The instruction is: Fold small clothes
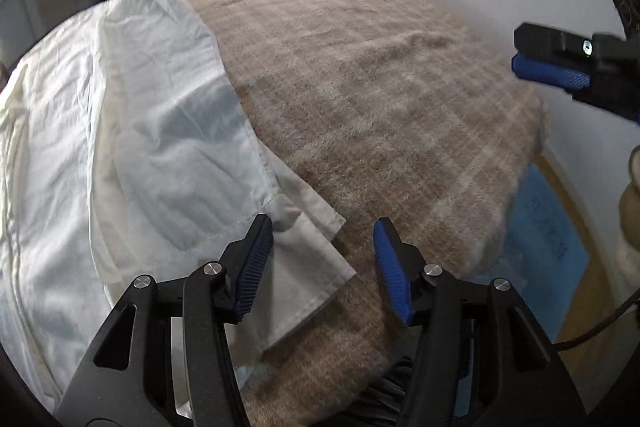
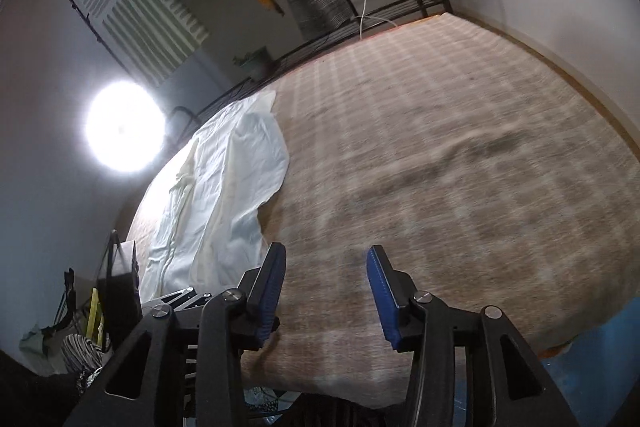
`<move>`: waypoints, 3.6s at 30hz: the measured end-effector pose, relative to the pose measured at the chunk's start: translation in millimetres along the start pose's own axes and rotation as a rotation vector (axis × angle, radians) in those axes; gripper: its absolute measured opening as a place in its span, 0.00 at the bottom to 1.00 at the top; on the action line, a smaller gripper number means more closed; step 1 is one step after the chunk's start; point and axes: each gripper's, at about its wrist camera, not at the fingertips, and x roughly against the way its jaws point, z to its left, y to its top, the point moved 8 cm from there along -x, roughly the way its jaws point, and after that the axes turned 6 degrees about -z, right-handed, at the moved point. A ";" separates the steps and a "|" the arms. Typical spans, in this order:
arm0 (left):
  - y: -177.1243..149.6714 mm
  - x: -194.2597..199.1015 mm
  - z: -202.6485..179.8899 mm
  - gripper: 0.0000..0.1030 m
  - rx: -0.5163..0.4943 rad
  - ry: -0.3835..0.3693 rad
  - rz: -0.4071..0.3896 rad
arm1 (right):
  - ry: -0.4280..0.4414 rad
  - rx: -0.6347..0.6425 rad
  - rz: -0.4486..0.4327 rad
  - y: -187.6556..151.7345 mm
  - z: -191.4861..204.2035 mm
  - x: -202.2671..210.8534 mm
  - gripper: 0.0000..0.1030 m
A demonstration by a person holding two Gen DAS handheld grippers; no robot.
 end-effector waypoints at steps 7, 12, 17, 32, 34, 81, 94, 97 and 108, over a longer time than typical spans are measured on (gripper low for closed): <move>6.7 11.0 40.2 0.05 0.235 -0.097 -0.062 | 0.046 0.019 0.019 11.3 15.5 -27.9 0.44; 5.1 56.1 73.8 0.04 0.470 -0.173 -0.186 | 0.148 0.017 0.077 23.4 43.9 -82.1 0.59; 1.4 74.3 84.8 0.04 0.528 -0.191 -0.236 | 0.262 -0.108 0.177 31.9 65.6 -153.4 0.59; -16.8 89.1 96.0 0.04 0.546 -0.229 -0.233 | 0.084 0.054 0.268 31.6 132.8 -233.4 0.00; -24.1 91.3 99.4 0.04 0.556 -0.231 -0.229 | 0.018 0.179 0.256 31.8 154.9 -232.3 0.00; -128.9 195.6 207.9 0.04 0.632 -0.007 -0.250 | 0.146 0.180 0.405 -133.4 175.2 -139.7 0.07; -180.5 189.0 279.4 0.35 0.800 0.054 -0.113 | 0.263 0.099 0.352 -113.0 167.4 -111.7 0.41; -184.2 187.5 278.3 0.35 0.821 0.013 -0.119 | 0.278 0.068 0.378 -115.2 163.2 -119.2 0.41; -169.4 200.2 264.2 0.05 0.833 -0.107 -0.131 | 0.419 -0.049 0.430 -119.7 175.2 -127.2 0.04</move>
